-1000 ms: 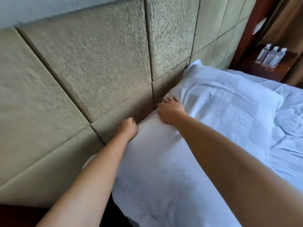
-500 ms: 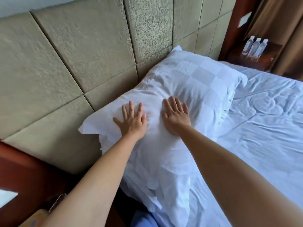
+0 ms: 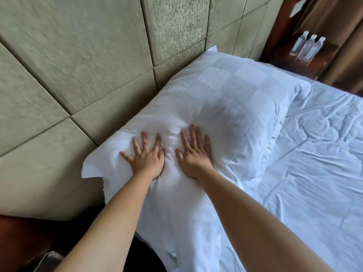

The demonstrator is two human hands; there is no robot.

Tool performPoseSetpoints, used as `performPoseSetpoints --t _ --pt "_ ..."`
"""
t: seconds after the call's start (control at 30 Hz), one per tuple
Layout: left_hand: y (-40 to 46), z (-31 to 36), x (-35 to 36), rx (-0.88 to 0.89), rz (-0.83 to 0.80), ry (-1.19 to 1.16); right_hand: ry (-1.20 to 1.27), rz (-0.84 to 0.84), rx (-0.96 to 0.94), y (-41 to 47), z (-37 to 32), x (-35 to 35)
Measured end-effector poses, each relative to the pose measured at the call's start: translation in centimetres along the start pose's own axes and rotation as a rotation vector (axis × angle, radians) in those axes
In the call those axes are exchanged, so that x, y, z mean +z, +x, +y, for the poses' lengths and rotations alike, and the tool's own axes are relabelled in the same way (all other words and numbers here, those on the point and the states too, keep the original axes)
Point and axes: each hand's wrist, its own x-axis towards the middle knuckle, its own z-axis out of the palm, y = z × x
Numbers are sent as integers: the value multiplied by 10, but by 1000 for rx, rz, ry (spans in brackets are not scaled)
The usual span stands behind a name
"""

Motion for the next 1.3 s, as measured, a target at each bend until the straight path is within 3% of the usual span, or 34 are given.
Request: performPoseSetpoints --t 0.23,0.5,0.6,0.73,0.83,0.9,1.03,1.2,1.3 --pt "16 -8 4 9 -71 25 -42 -105 9 15 -5 5" --pt "-64 -4 9 -43 -74 -58 84 19 -38 -72 14 4" --pt "-114 7 25 -143 -68 -319 137 73 23 -126 31 8" --pt "-176 34 49 -300 135 -797 349 58 271 -185 53 10" --pt "-220 54 64 -413 128 -1098 1133 -157 622 -209 60 4" --pt "-243 63 79 -501 8 -1242 1442 -310 705 -218 62 6" --pt "-273 65 90 -593 -96 -1417 1434 -342 631 -233 58 5" --pt "-288 50 70 -570 -93 -1580 1547 -151 503 -233 47 -21" --pt "-299 47 66 -584 -154 -1551 1269 -201 493 -239 57 -13"
